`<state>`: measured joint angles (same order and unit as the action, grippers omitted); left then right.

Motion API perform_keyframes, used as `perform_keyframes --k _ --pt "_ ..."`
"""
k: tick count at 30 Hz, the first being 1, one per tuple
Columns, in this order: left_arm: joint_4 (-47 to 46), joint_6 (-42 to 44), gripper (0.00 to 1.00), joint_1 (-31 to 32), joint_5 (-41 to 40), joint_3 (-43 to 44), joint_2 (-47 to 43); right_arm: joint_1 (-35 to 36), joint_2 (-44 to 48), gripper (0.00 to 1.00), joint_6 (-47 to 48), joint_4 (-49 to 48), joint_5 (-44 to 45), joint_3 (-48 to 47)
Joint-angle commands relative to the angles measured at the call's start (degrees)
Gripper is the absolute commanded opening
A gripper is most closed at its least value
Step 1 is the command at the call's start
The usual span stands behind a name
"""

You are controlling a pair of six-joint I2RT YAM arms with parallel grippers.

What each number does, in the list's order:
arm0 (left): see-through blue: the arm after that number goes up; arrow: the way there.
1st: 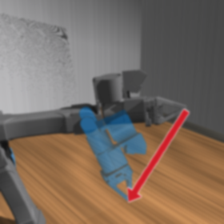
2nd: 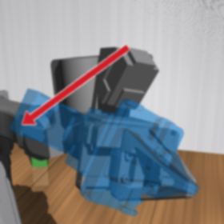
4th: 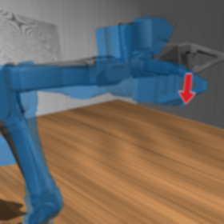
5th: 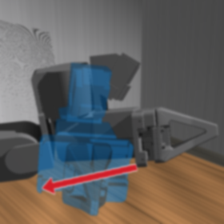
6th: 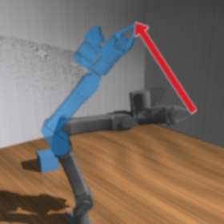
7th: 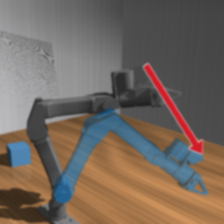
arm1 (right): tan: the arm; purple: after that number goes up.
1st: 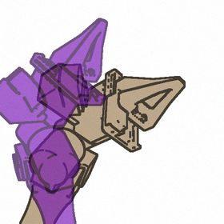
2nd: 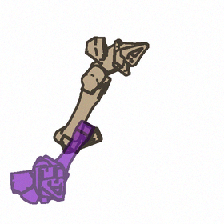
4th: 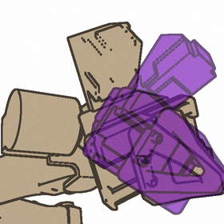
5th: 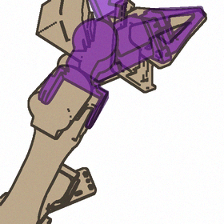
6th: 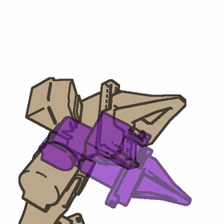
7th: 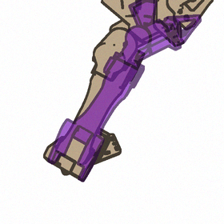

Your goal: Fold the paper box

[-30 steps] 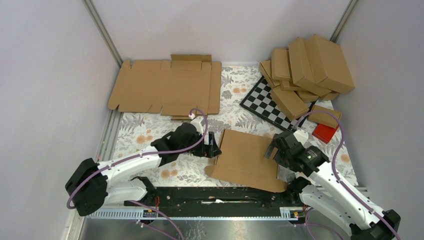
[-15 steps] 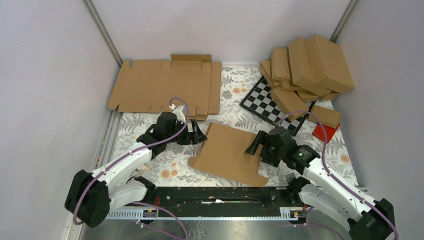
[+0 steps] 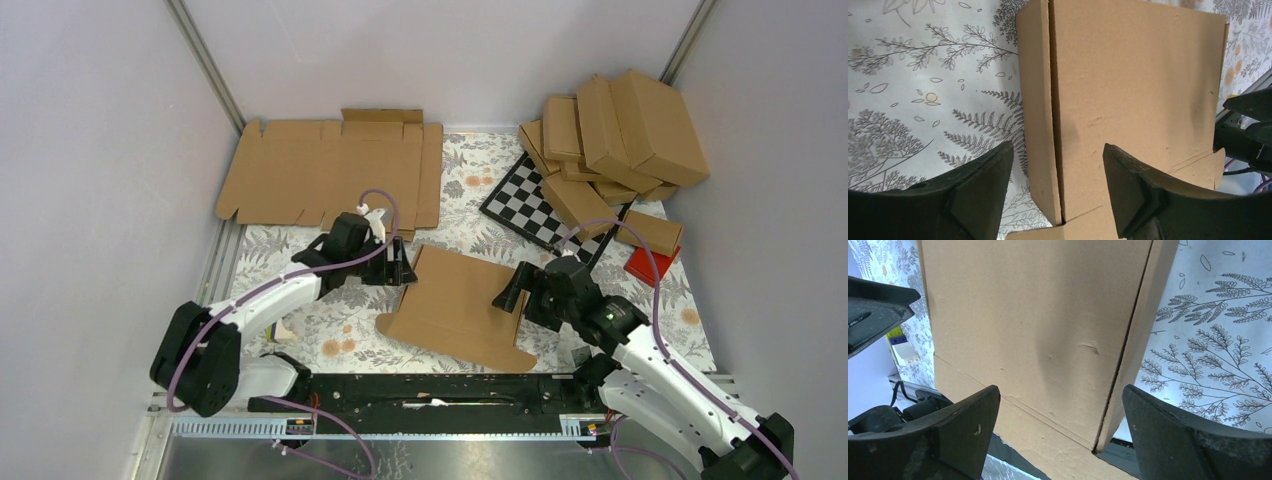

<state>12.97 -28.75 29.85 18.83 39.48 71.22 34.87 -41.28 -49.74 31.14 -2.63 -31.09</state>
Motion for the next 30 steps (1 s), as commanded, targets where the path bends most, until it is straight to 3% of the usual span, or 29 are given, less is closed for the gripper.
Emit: perform_keyframes --k 1,9,12,16,19,23,30 --pt "-4.6 0.4 0.69 0.2 5.1 2.9 3.5 0.3 1.9 1.00 1.2 -1.3 -0.3 1.6" --pt "-7.1 -0.2 0.53 2.2 6.5 4.2 7.7 0.3 0.2 0.94 1.3 -1.3 0.7 2.7" --pt "-7.1 0.4 0.36 3.4 5.7 5.1 8.9 0.2 -0.7 0.75 1.6 -1.8 1.0 2.7" --pt "-7.1 1.5 0.16 5.4 4.7 6.3 10.9 0.3 -2.2 0.58 2.3 -4.1 -1.5 3.1" --pt "-6.8 1.9 0.11 6.5 4.2 7.3 12.0 0.3 -3.5 0.47 2.4 -4.8 -2.5 3.0" --pt "-6.6 2.7 0.09 8.0 4.3 8.3 13.5 0.3 -3.6 0.39 2.4 -5.7 -3.5 3.2" --pt "-7.1 3.9 0.09 8.6 3.9 9.6 16.5 0.3 -3.1 0.39 4.6 -5.8 -5.7 2.8"
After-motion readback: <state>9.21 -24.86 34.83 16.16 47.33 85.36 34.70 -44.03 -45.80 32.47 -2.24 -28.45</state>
